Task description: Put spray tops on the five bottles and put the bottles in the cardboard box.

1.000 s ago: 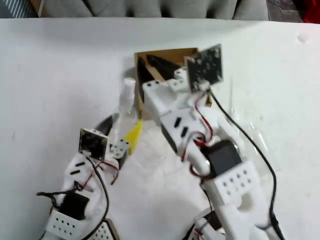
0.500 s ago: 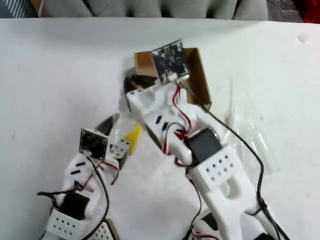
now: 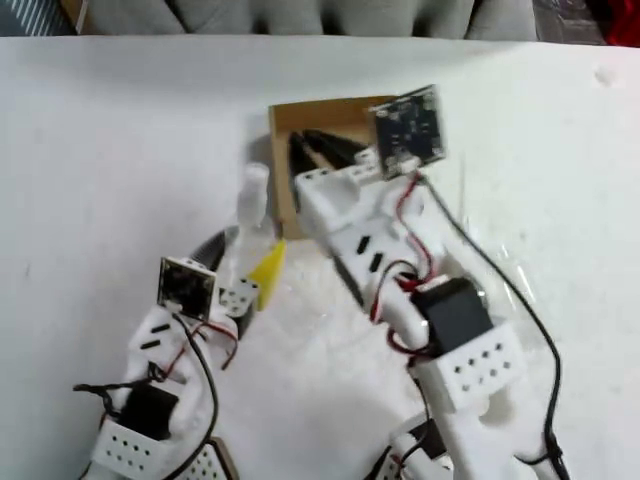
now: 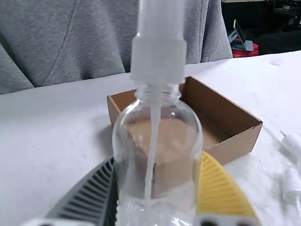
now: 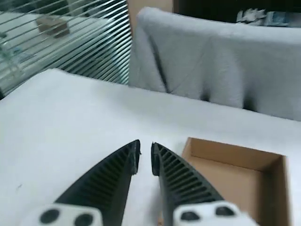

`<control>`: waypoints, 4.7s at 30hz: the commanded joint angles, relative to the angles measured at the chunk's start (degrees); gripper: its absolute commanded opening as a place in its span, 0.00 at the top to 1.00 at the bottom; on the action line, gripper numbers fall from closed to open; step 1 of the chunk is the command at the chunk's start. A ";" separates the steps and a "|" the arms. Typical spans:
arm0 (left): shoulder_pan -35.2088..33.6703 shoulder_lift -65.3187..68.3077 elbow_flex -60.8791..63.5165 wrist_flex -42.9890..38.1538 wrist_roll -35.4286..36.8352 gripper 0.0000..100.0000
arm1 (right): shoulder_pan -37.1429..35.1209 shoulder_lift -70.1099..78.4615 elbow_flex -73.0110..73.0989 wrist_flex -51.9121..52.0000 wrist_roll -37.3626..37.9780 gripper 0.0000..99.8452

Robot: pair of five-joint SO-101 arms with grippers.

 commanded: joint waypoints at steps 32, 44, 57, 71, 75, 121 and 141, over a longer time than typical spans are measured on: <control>-8.75 36.35 -31.74 0.62 6.51 0.91 | -19.21 -5.14 40.44 -9.71 3.60 0.99; -8.31 39.16 -28.48 -2.64 6.51 0.91 | -28.79 -10.42 50.37 -27.38 3.60 0.99; -5.49 36.18 -28.31 1.23 6.24 0.91 | -27.30 -28.26 63.47 -44.62 -0.35 0.99; -2.68 14.02 -23.03 9.23 6.51 0.94 | -22.73 -16.48 63.30 -57.54 -0.26 0.99; -0.40 10.42 -22.68 12.40 6.51 0.94 | -20.88 -15.87 63.21 -58.33 -0.18 0.99; -17.89 9.01 -12.92 -4.40 9.58 0.94 | 6.29 -17.36 32.26 -6.81 14.95 0.98; -22.37 9.01 -9.58 -9.58 13.63 0.94 | 23.34 32.22 -5.27 -1.01 15.47 0.82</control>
